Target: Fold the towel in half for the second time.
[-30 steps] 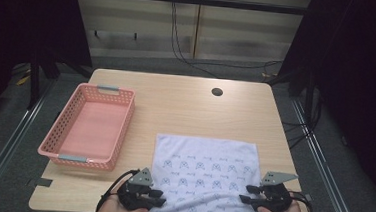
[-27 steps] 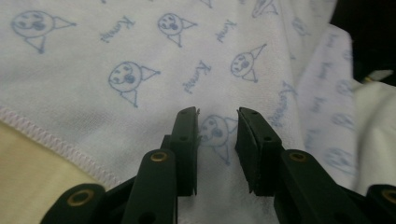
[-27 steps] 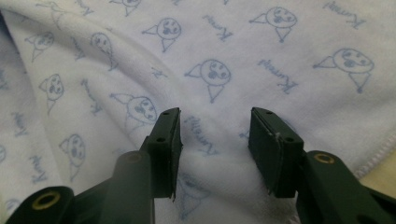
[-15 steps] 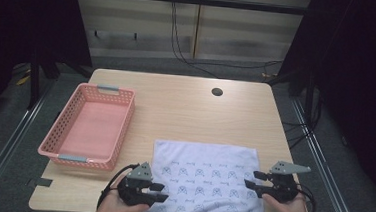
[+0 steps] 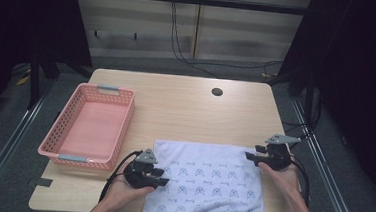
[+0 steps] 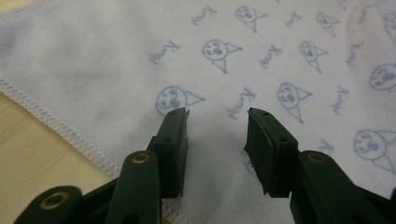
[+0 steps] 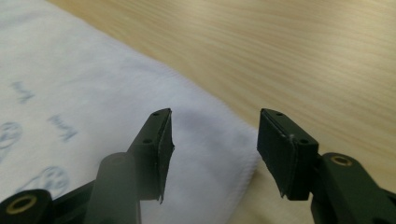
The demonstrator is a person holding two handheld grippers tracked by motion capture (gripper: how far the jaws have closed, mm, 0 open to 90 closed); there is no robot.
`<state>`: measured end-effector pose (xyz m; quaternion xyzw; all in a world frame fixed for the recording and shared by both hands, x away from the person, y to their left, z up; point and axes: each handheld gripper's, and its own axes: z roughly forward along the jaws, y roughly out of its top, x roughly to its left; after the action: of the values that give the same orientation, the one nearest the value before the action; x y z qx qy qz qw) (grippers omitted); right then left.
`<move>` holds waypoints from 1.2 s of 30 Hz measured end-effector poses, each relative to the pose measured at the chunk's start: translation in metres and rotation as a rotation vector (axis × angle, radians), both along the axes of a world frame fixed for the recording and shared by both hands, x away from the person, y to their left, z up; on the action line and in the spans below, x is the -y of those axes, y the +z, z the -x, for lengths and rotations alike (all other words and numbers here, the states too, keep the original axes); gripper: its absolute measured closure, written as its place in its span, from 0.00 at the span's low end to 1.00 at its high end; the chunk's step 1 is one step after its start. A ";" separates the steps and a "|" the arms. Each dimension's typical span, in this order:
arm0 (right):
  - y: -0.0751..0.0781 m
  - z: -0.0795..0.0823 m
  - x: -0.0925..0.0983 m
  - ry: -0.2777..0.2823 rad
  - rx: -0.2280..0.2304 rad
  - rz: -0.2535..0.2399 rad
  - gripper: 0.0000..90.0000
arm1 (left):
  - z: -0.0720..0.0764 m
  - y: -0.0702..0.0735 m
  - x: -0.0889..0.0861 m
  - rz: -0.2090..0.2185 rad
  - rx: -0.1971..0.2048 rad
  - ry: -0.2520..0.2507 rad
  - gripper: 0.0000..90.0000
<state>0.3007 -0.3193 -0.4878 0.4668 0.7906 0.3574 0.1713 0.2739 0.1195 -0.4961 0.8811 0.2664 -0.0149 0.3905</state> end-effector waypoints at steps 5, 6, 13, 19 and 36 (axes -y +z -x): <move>-0.009 -0.013 0.004 -0.030 -0.018 0.029 0.50 | 0.004 0.001 -0.002 -0.006 -0.007 -0.009 0.65; -0.009 -0.013 0.004 -0.030 -0.018 0.029 0.50 | 0.004 0.001 -0.002 -0.006 -0.007 -0.009 0.65; -0.016 -0.012 -0.001 0.019 -0.026 0.016 0.73 | -0.018 0.005 -0.012 0.027 0.012 0.090 0.59; -0.014 -0.011 0.001 0.032 -0.050 -0.014 0.93 | -0.040 0.005 -0.009 0.032 0.042 0.157 0.53; -0.014 -0.003 0.012 0.040 -0.067 -0.038 0.94 | -0.080 -0.006 0.003 -0.022 0.074 0.288 0.43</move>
<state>0.3042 -0.3313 -0.5018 0.4660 0.7981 0.3597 0.1285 0.3535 0.1168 -0.5024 0.8378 0.3756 0.0766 0.3887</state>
